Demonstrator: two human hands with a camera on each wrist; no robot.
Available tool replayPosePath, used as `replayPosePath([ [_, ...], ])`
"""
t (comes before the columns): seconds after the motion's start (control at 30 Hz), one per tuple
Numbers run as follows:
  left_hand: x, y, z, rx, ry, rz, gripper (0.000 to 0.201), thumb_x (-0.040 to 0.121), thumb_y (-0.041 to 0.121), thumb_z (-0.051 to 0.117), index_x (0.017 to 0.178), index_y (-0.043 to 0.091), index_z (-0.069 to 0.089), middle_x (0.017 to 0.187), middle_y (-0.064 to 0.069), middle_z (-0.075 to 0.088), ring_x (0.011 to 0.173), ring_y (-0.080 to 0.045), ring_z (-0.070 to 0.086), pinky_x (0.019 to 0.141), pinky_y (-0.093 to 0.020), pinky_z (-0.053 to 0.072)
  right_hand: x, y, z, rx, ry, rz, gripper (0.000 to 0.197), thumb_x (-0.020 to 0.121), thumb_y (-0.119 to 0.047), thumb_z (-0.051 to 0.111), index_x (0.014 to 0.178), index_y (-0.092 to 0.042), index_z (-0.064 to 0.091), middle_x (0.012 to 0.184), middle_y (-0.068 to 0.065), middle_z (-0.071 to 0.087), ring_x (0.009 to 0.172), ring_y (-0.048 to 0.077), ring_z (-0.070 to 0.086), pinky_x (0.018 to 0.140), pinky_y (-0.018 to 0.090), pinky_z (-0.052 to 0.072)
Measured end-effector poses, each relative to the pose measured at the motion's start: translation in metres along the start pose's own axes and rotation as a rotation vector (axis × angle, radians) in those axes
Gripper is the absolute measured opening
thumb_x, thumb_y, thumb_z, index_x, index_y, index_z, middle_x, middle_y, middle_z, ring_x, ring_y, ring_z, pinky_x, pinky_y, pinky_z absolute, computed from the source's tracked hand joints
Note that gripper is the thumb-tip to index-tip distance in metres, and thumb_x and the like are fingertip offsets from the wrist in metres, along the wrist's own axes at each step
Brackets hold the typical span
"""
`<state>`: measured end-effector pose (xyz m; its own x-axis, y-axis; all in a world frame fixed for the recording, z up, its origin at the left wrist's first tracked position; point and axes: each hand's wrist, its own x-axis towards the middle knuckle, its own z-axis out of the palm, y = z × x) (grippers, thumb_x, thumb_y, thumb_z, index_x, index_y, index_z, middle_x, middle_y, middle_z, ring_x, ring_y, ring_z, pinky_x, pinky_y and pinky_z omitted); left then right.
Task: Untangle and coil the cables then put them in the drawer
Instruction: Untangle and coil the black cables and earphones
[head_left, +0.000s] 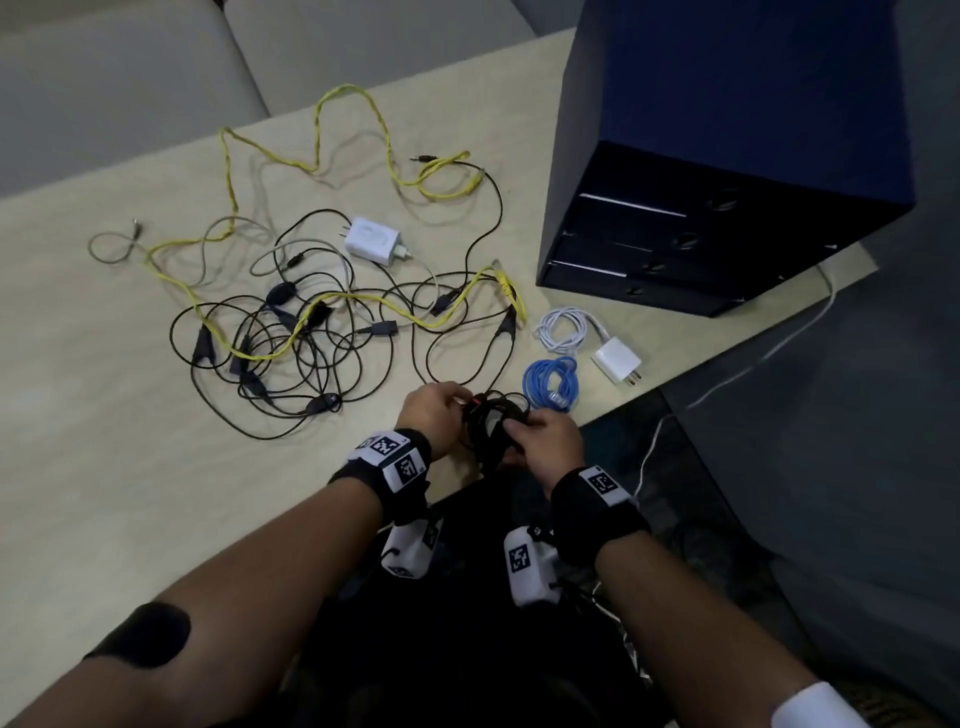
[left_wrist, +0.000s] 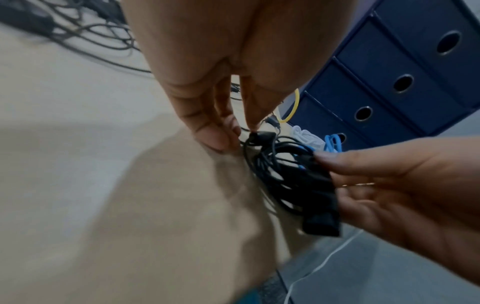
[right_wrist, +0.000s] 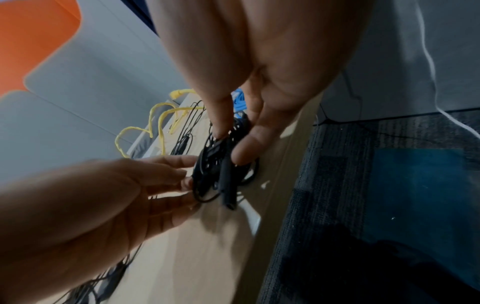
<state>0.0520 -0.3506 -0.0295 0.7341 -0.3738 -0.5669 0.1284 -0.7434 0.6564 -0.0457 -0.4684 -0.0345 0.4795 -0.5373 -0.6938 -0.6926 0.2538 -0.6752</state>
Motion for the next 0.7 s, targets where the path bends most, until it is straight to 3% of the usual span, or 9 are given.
replayPosePath([
  [0.07, 0.006, 0.001, -0.006, 0.062, 0.009, 0.035, 0.036, 0.089, 0.007, 0.046, 0.116, 0.02, 0.065, 0.102, -0.007, 0.067, 0.095, -0.023, 0.061, 0.082, -0.023, 0.045, -0.002, 0.0, -0.001, 0.063, 0.021, 0.003, 0.017, 0.085, -0.005, 0.069, 0.097, 0.002, 0.06, 0.097, 0.022, 0.065, 0.07, 0.027, 0.065, 0.07, 0.043, 0.059],
  [0.13, 0.014, -0.001, -0.012, 0.188, -0.026, 0.038, 0.038, 0.087, 0.009, 0.049, 0.118, 0.025, 0.062, 0.103, -0.007, 0.067, 0.097, -0.023, 0.061, 0.082, -0.026, 0.047, -0.003, 0.002, -0.004, 0.097, 0.029, 0.02, 0.029, 0.085, -0.006, 0.07, 0.11, -0.003, 0.057, 0.105, 0.016, 0.061, 0.076, 0.022, 0.065, 0.072, 0.039, 0.059],
  [0.2, 0.023, -0.002, -0.018, 0.307, -0.057, 0.019, 0.032, 0.087, 0.013, 0.053, 0.114, 0.027, 0.062, 0.104, -0.006, 0.066, 0.097, -0.022, 0.061, 0.078, -0.027, 0.047, -0.004, 0.002, -0.009, 0.078, 0.033, 0.034, 0.03, 0.086, -0.01, 0.069, 0.113, -0.004, 0.055, 0.099, 0.01, 0.061, 0.071, 0.019, 0.064, 0.068, 0.035, 0.059],
  [0.3, 0.03, -0.002, -0.028, 0.407, -0.041, 0.009, 0.016, 0.086, 0.017, 0.061, 0.101, 0.024, 0.062, 0.103, -0.005, 0.063, 0.093, -0.024, 0.059, 0.076, -0.029, 0.048, -0.007, 0.002, -0.014, 0.039, 0.011, 0.077, 0.023, 0.09, -0.019, 0.066, 0.104, -0.005, 0.053, 0.085, 0.011, 0.061, 0.06, 0.022, 0.062, 0.058, 0.034, 0.057],
  [0.37, 0.032, -0.003, -0.036, 0.456, -0.021, 0.0, 0.009, 0.083, 0.013, 0.063, 0.089, 0.019, 0.06, 0.098, -0.005, 0.062, 0.087, -0.024, 0.058, 0.072, -0.03, 0.048, -0.009, 0.001, -0.015, 0.028, -0.038, 0.118, 0.026, 0.091, -0.022, 0.065, 0.103, -0.004, 0.05, 0.085, 0.012, 0.061, 0.058, 0.024, 0.063, 0.054, 0.034, 0.056],
  [0.43, 0.034, -0.008, -0.045, 0.48, 0.012, -0.029, 0.015, 0.077, 0.003, 0.062, 0.082, 0.016, 0.057, 0.096, -0.006, 0.062, 0.084, -0.026, 0.058, 0.07, -0.032, 0.049, -0.011, -0.001, -0.014, 0.052, -0.088, 0.154, 0.028, 0.092, -0.02, 0.064, 0.106, -0.003, 0.047, 0.088, 0.014, 0.06, 0.059, 0.026, 0.062, 0.055, 0.036, 0.057],
  [0.6, 0.036, -0.022, -0.077, 0.484, 0.151, -0.104, 0.007, 0.085, 0.01, 0.058, 0.092, 0.011, 0.06, 0.104, -0.013, 0.061, 0.095, -0.031, 0.057, 0.074, -0.034, 0.045, -0.014, -0.009, -0.002, 0.145, -0.109, 0.132, 0.011, 0.093, -0.003, 0.059, 0.094, -0.004, 0.048, 0.091, 0.017, 0.061, 0.065, 0.026, 0.065, 0.05, 0.03, 0.056],
  [0.7, 0.033, -0.03, -0.093, 0.452, 0.174, -0.153, 0.013, 0.082, 0.009, 0.063, 0.095, 0.009, 0.062, 0.107, -0.014, 0.061, 0.096, -0.032, 0.058, 0.074, -0.035, 0.047, -0.013, -0.015, 0.008, 0.245, -0.079, 0.112, 0.017, 0.092, -0.002, 0.058, 0.104, 0.001, 0.046, 0.097, 0.022, 0.061, 0.07, 0.027, 0.066, 0.053, 0.031, 0.058],
])
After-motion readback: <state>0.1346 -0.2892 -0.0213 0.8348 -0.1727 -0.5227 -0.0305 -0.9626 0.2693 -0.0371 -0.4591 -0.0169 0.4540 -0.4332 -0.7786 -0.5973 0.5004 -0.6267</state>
